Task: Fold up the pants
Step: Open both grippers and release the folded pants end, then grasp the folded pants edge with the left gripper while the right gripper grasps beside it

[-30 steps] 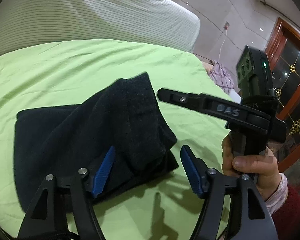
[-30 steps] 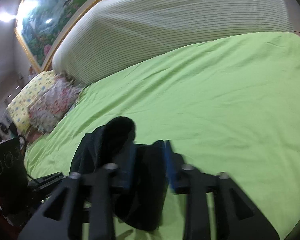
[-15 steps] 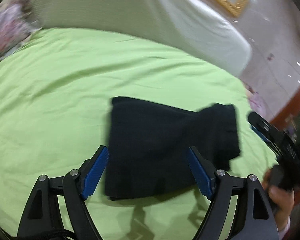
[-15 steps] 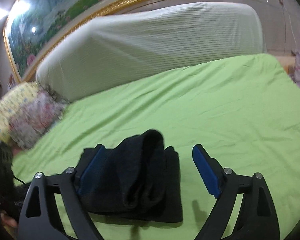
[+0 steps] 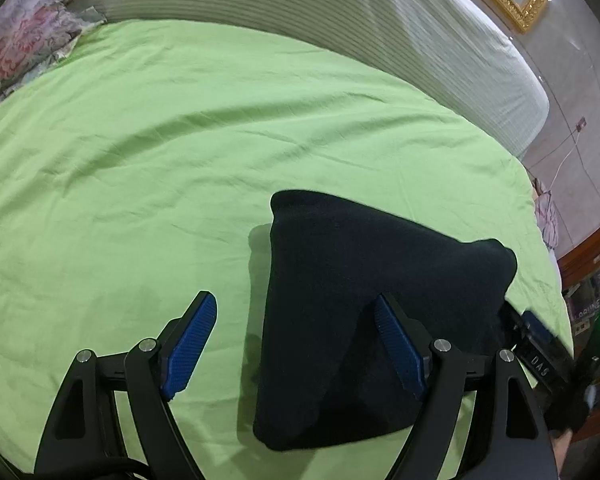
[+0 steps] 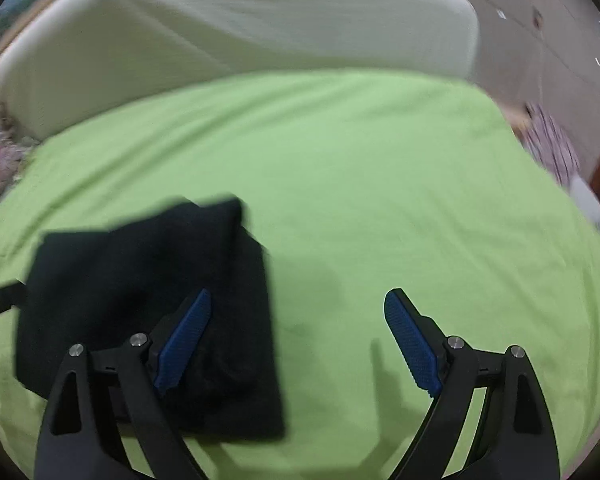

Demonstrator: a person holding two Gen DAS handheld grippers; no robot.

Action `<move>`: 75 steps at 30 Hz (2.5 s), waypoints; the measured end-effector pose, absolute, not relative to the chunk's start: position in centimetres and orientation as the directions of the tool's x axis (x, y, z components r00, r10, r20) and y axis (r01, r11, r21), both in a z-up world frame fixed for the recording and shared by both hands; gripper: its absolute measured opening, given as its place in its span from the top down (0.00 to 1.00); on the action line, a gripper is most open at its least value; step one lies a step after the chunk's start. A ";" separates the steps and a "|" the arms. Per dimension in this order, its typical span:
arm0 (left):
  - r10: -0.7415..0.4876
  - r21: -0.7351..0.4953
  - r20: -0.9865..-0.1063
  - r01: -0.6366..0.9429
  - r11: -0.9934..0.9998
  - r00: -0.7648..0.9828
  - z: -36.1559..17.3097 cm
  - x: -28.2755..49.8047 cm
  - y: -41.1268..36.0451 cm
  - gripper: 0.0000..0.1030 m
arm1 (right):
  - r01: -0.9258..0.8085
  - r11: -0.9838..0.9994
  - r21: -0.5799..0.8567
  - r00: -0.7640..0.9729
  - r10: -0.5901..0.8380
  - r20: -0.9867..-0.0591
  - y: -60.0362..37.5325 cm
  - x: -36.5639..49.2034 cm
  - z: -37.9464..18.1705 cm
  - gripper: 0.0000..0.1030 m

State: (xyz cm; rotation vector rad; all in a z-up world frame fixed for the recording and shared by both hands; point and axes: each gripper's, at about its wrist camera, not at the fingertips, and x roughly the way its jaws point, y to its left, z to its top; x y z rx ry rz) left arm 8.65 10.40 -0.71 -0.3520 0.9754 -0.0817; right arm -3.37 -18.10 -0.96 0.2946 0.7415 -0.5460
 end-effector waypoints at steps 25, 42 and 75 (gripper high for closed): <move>-0.226 -0.332 -0.817 -0.112 0.937 0.531 -1.8 9.6 10.3 0.18 | 0.400 0.841 0.364 0.744 -0.067 -0.664 -18.8 -4.3 -1.6 0.28; -0.345 -0.432 -0.795 -0.067 0.899 0.498 -4.6 10.6 9.4 0.33 | 0.263 0.761 0.593 0.805 0.166 -0.569 -20.9 -5.6 -3.7 0.41; -0.139 -0.353 -0.697 -0.168 0.920 0.703 3.5 2.9 17.8 0.67 | 0.002 0.853 0.521 0.834 0.286 -0.472 -9.2 -0.3 1.8 0.54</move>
